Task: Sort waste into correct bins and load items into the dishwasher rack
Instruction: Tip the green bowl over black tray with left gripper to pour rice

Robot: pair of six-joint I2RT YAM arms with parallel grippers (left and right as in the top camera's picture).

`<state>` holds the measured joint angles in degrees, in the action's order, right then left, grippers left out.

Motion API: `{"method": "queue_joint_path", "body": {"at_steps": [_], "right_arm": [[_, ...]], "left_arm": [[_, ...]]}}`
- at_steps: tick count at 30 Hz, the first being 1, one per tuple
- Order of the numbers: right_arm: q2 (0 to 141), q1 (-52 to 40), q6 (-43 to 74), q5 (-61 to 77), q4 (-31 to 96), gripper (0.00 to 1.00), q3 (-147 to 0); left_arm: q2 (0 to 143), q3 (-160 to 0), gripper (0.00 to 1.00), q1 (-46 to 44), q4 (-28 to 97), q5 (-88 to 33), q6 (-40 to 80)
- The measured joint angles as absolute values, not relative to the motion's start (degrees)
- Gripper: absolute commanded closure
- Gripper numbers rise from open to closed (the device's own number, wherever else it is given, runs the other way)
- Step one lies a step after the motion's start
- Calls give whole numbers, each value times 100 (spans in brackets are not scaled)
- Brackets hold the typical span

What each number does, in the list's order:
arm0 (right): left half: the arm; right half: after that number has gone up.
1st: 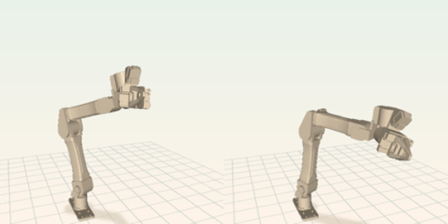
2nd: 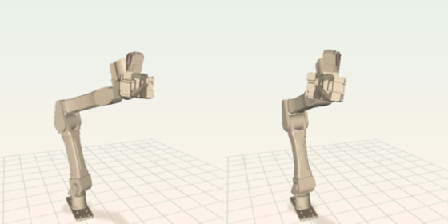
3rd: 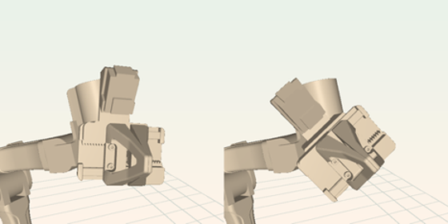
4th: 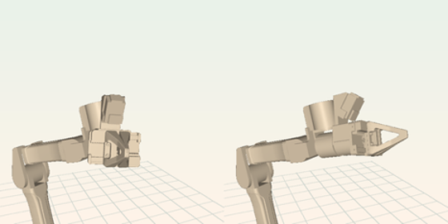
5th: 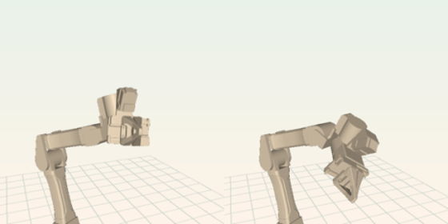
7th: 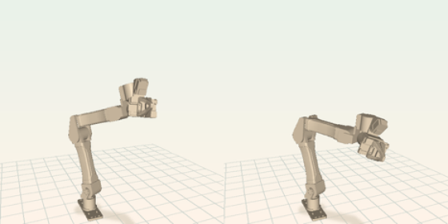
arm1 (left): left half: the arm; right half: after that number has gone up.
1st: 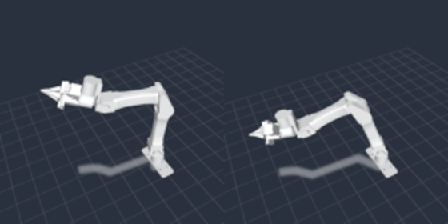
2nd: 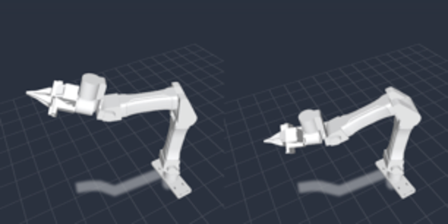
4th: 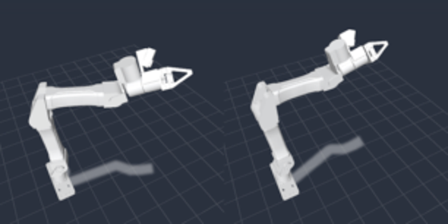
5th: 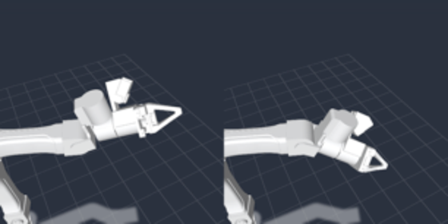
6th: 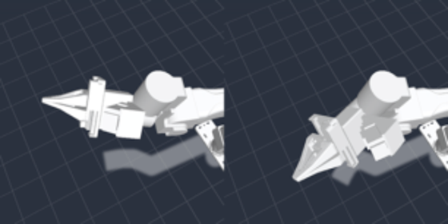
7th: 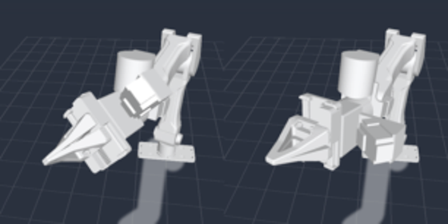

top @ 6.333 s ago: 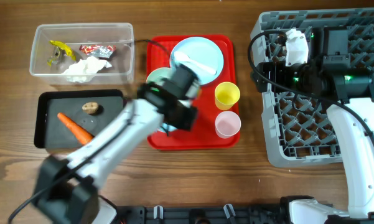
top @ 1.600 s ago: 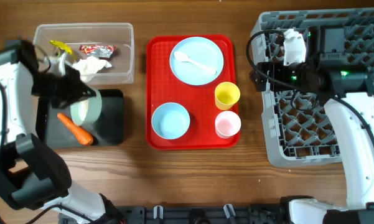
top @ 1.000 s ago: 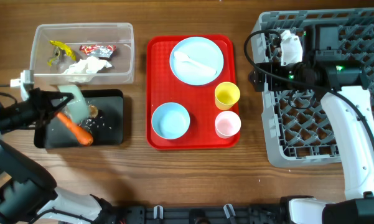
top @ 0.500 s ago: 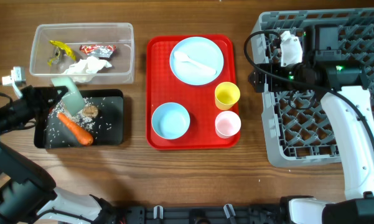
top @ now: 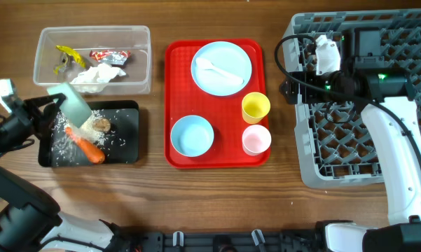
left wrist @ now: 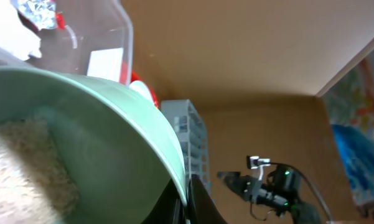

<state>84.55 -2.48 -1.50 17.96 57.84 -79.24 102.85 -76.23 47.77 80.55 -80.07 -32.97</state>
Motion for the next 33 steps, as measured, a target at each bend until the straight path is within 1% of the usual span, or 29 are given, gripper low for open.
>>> {"method": "queue_joint_path", "body": {"at_steps": [15,33], "right_arm": [[8455,-248,-150,1793,5898,0,-7924],[8455,-248,-150,1793,5909,0,-7924]], "left_arm": [[10285,-7623,96,4781,8624,-8777,-3295],[10285,-7623,96,4781,8659,-8842,-3297]]}}
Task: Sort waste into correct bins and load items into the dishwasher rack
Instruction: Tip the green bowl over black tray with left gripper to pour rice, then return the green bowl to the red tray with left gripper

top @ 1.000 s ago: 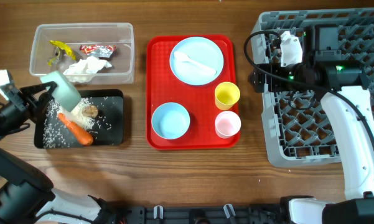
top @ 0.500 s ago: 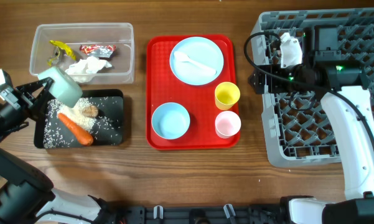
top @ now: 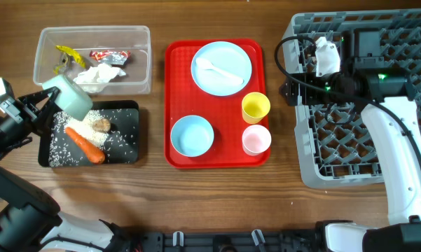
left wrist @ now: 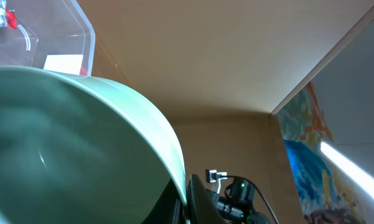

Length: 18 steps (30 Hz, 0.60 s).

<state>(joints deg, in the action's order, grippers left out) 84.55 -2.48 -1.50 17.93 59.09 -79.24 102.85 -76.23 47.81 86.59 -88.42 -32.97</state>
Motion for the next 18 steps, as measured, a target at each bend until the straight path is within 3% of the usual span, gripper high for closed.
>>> {"method": "queue_joint_path", "body": {"at_steps": [6,11,15,18], "right_arm": [[8455,-248,-148,1793,5924,0,-7922],[8455,-248,-16,1798,5848,0,-7924],[8455,-248,60,1800,5817,0,-7924],[8458,-248,67,1796,5782,0,-7924]], "left_arm": [[10263,-7623,96,4565,8678,-8844,-3721],[10064,-7872,96,3507,8449,-8833,-4178],[9992,-8381,96,1885,6847,-8383,-3765],[9985,-8486,96,626,5205,-7061,-2150]]}}
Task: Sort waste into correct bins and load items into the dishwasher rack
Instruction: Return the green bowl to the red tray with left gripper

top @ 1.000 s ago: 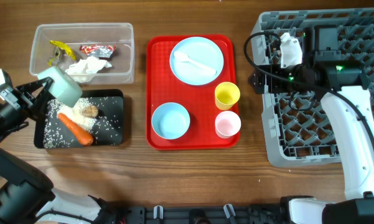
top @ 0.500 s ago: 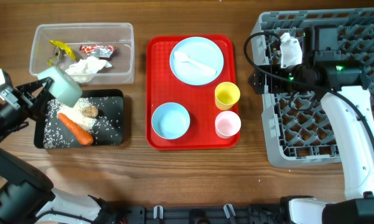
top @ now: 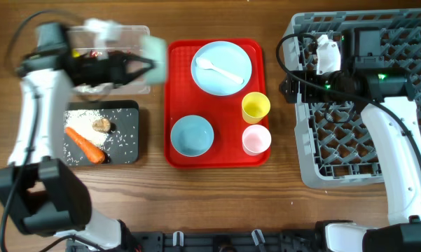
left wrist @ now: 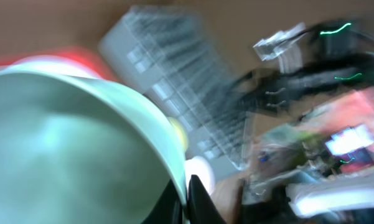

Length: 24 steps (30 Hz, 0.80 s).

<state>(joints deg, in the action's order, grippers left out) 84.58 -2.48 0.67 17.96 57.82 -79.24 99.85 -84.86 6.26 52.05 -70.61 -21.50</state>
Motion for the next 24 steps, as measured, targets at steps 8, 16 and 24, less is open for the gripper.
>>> {"method": "queue_joint_path", "body": {"at_steps": [8,16,24], "right_arm": [[8460,-248,69,1796,5782,0,-7922],[8460,-248,67,1796,5782,0,-7924],[8460,-248,67,1796,5782,0,-7924]], "left_arm": [[9985,-8499,96,-1863,4259,-2154,266],[10630,-8499,96,-2858,4261,-75,454],[11172,-8499,87,-2904,4458,187,489]]}}
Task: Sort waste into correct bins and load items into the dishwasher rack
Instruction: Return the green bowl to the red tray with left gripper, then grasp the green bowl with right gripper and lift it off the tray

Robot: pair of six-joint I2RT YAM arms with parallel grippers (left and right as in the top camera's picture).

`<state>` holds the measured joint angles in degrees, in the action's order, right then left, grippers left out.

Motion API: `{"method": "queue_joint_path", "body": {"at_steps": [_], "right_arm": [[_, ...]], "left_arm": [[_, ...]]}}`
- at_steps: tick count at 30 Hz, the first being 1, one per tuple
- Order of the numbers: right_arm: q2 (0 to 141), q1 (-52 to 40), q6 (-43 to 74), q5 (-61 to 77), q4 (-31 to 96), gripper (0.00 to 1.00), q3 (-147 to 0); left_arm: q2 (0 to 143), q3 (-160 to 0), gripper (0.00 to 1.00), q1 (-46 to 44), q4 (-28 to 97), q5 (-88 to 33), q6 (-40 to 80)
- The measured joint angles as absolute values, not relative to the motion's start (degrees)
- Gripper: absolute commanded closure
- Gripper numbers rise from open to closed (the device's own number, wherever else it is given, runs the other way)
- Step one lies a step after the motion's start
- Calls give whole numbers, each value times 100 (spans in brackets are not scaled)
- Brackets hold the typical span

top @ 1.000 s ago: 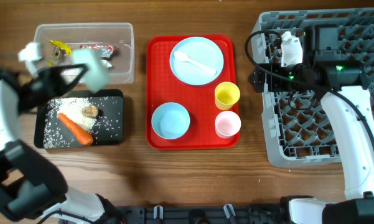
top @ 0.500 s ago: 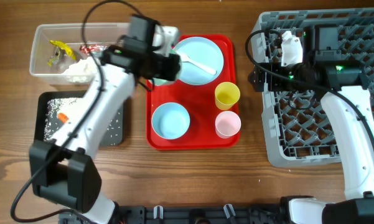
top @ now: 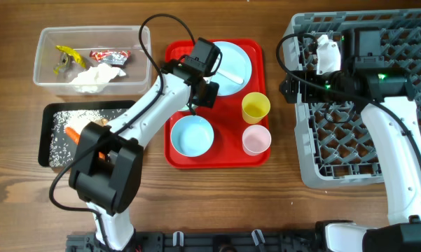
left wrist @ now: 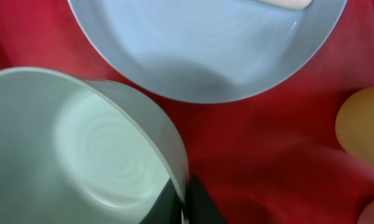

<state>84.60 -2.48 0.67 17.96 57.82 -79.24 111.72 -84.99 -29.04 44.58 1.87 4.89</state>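
Observation:
In the left wrist view my left gripper [left wrist: 185,199] is shut on the rim of an empty pale green bowl [left wrist: 81,143]. The bowl faces up over the red tray [left wrist: 267,162], just beside the blue plate [left wrist: 205,50]. From overhead the left gripper [top: 202,94] is over the tray's [top: 217,159] middle, between the blue plate [top: 231,70] carrying a white spoon [top: 224,70] and a blue bowl [top: 192,135]; the green bowl is hidden under the wrist. My right gripper [top: 288,87] hangs at the left edge of the grey dishwasher rack [top: 350,140].
A yellow cup [top: 255,107] and a pink cup [top: 256,138] stand on the tray's right side. A clear bin [top: 91,59] with wrappers and tissue sits at the back left. In front of it a black tray [top: 91,115] holds rice and a carrot [top: 71,131].
My left gripper, still holding the green bowl, has gone from the clear bin's right edge to over the middle of the red tray. The right arm has not moved.
The green bowl was held tipped over the black tray with rice in it. Then it was empty above that tray, with more rice lying there. Then it was by the clear bin's right edge, and now it is mouth-up over the red tray.

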Motion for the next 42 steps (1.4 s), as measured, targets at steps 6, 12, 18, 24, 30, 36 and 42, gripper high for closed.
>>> {"method": "queue_joint_path", "body": {"at_steps": [6,12,18,24,30,36,42], "right_arm": [[8460,-248,67,1796,5782,0,-7924],[8460,-248,62,1802,5708,0,-7924],[8462,-322,91,1973,5680,0,-8025],[8479,-1271,519,1992,4998,0,-8418],[9288,-2327,1203,1898,4115,0,-8453],[10516,-2724,1540,1857,3583,0,-8453],[11255,-2757,1791,1793,3341,22,-8453]], "left_arm": [[11179,-8499,67,-2904,4495,99,534],[11174,-8499,38,-2847,4512,97,770],[10394,-8600,0,-1758,5137,80,1310],[8689,-8860,0,-150,5201,117,1450],[8628,-8866,0,620,5275,121,1455],[8635,-8866,0,725,5273,121,1455],[8635,-8866,0,725,5273,121,1455]]}}
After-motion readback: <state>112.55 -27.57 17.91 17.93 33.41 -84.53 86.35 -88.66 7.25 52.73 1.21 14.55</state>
